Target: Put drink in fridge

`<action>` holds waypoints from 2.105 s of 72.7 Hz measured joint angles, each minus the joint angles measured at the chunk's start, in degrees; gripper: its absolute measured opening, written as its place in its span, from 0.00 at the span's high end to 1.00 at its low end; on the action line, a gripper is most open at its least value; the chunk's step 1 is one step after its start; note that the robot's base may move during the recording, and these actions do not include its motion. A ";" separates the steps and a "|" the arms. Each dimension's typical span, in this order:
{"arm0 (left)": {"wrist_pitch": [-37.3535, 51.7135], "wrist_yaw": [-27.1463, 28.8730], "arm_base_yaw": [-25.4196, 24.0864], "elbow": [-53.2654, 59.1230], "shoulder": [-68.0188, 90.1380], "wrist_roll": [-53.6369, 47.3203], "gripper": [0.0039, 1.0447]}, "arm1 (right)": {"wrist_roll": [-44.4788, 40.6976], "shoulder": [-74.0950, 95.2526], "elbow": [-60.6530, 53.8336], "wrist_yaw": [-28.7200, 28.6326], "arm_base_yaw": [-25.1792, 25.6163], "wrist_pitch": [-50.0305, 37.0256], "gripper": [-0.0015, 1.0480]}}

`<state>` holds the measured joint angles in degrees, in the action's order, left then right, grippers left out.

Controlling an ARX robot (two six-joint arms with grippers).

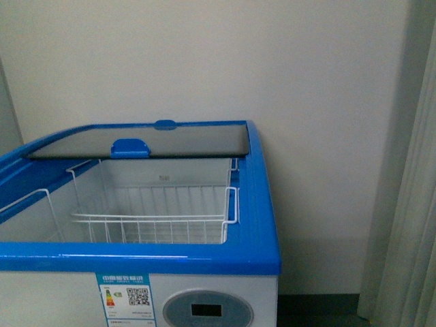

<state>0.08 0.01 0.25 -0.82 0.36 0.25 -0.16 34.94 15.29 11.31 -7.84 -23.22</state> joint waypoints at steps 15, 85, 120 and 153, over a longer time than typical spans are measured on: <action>0.00 0.00 0.00 0.00 0.00 0.00 0.08 | -2.10 17.75 8.20 -1.60 -1.79 -4.46 0.65; 0.00 0.00 0.00 0.00 0.00 0.00 0.08 | -26.40 79.78 85.57 -3.21 -17.25 17.62 0.65; 0.00 0.00 0.00 0.00 0.00 0.00 0.08 | -35.30 97.68 110.75 -6.75 -25.00 28.83 0.65; 0.00 0.00 0.00 0.00 0.00 0.00 0.08 | -41.33 99.23 103.95 -6.84 -25.59 24.59 0.65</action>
<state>0.08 0.01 0.25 -0.82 0.36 0.25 -41.50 134.17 119.24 4.47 -33.43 1.37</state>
